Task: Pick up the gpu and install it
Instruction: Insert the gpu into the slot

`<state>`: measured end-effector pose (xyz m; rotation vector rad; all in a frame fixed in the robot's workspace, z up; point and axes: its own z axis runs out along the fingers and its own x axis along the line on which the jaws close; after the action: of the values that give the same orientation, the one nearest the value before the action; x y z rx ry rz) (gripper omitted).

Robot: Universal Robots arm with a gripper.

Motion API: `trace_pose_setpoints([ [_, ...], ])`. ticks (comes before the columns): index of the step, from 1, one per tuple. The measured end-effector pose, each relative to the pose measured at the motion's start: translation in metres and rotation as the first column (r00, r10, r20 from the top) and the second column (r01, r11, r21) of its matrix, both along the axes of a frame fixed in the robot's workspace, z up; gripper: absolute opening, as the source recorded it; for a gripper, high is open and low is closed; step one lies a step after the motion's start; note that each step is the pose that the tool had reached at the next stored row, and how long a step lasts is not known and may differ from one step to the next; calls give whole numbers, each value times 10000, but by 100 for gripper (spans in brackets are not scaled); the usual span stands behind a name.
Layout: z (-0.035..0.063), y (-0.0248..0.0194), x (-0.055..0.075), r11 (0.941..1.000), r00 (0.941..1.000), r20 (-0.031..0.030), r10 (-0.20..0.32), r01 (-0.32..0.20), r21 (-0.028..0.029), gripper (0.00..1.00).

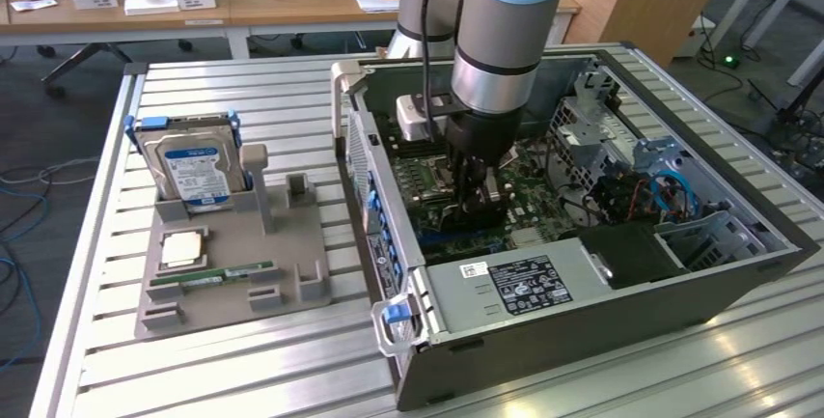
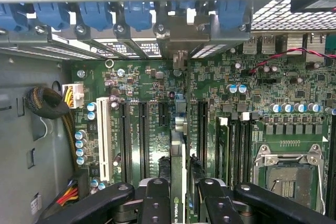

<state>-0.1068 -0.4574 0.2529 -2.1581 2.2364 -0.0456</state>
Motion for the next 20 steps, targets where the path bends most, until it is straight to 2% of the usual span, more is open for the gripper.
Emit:
trace_pose_setpoints([
  [5, -1, -2, -9, 10000, 10000, 7, 0, 0, 21, 25],
  [20, -12, -3, -11, 10000, 10000, 7, 0, 0, 21, 25],
])
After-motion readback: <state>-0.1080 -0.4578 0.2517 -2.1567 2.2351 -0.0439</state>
